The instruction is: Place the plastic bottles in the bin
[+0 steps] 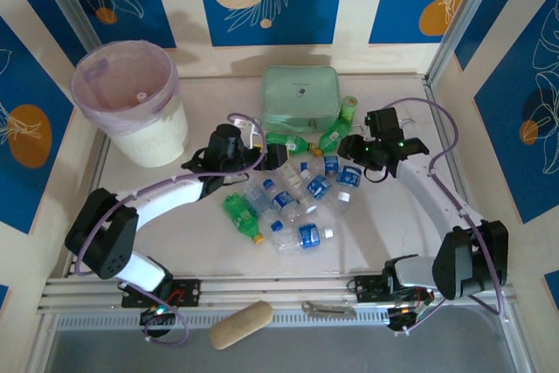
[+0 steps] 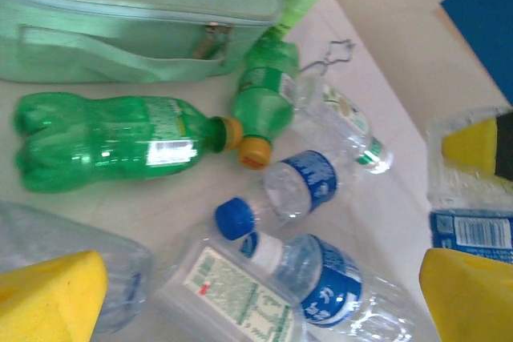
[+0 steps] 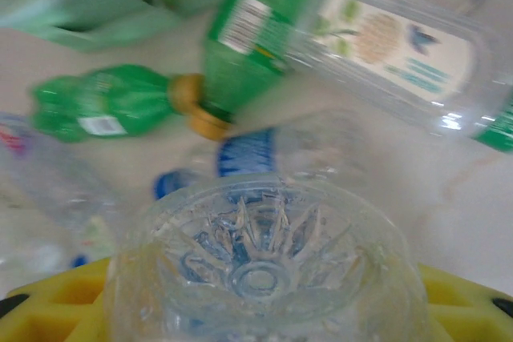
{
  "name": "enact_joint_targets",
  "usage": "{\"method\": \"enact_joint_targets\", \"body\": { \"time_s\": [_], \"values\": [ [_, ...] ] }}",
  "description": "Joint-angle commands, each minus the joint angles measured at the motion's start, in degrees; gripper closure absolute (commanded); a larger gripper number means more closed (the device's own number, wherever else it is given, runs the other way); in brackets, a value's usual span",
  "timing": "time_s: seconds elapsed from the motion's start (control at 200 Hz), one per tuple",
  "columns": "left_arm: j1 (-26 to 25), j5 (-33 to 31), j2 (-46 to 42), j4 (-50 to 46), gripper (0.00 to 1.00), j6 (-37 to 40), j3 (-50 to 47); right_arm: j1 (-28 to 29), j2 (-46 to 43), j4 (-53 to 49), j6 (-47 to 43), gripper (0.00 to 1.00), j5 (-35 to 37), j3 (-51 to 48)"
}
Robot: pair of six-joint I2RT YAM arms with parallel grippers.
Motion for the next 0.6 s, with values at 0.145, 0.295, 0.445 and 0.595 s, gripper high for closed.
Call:
{"method": "enact_joint_targets", "body": {
  "time_s": [0.145,0.295,0.445,0.595],
  "values": [
    [-3.6,11.3,1.4,7.5,0.0,1.2,2.2,5.9,1.7,11.0,9.7,0.52,-6.2,3.4],
    [-6.1,14.5,2.2,9.4,0.0,2.7,2.3,8.0,3.7,13.5,11.5,0.53,-7.5,4.1],
    [-7.8,17.1,5.0,9.2,0.0,2.8,3.9,8.8,4.6,15.2,13.2,0.53,-9.7,4.3],
    [-8.6,16.5,6.8,9.1,0.0,2.9,4.6,10.2,3.7,15.1,13.8,0.52,-10.7,4.3]
  ]
}}
